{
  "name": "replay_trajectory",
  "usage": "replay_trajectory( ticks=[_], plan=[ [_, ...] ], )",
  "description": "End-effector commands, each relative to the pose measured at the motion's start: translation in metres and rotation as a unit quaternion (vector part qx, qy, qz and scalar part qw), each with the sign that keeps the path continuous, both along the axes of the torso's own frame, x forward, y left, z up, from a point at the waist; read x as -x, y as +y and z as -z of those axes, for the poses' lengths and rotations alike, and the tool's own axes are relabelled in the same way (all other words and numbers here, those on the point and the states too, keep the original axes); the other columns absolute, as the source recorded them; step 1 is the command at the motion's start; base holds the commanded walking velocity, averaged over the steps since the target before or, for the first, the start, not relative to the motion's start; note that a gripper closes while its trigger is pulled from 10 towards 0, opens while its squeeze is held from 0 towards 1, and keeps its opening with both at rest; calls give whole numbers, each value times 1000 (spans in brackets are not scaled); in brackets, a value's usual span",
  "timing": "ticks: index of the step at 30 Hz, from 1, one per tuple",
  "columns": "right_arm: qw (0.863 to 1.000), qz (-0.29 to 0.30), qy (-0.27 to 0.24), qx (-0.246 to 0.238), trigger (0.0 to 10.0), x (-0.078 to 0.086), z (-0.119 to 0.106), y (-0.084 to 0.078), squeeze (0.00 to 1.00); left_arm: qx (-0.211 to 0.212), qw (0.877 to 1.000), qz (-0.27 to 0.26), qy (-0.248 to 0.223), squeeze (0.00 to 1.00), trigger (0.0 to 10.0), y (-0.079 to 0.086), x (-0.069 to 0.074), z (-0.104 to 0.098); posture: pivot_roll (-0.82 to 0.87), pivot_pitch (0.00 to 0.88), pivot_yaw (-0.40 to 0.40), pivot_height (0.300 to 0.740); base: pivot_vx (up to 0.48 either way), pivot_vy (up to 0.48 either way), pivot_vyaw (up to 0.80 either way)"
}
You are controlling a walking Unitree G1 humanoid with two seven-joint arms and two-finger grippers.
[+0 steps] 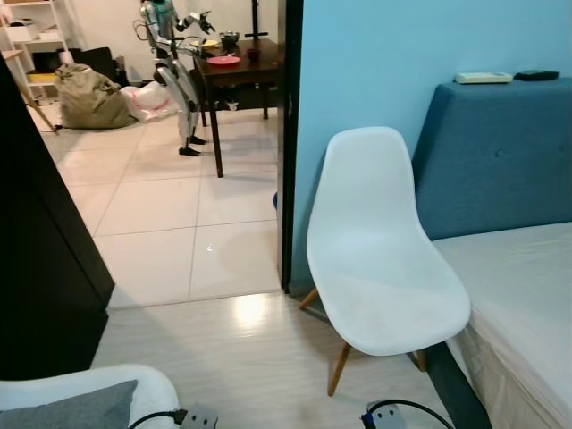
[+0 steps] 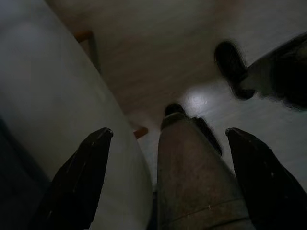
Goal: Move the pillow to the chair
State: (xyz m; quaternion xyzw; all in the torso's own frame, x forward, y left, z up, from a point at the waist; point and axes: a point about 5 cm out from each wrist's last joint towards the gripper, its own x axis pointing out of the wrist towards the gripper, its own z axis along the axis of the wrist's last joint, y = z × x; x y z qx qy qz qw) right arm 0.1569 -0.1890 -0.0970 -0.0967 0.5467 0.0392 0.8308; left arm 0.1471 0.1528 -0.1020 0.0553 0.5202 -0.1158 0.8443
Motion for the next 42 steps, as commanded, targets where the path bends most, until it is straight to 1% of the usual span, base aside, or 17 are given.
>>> replay_trajectory(
  ticks=[1,14,42],
  plan=[
    [1000,1,7,2,10000,3,1,-2,0,5,1000,1,-6,0,10000,-2,-4,-2,-38,0,29,740,0,0,-681],
    [1000,1,6,6,10000,3,1,-4,0,18,1000,-10,-9,0,10000,-4,-7,-3,-40,0,23,740,0,0,-680],
    [1000,-4,9,4,10000,3,1,-1,0,18,1000,-8,-9,0,10000,-2,-8,-3,-33,0,21,740,0,0,-681]
  ],
)
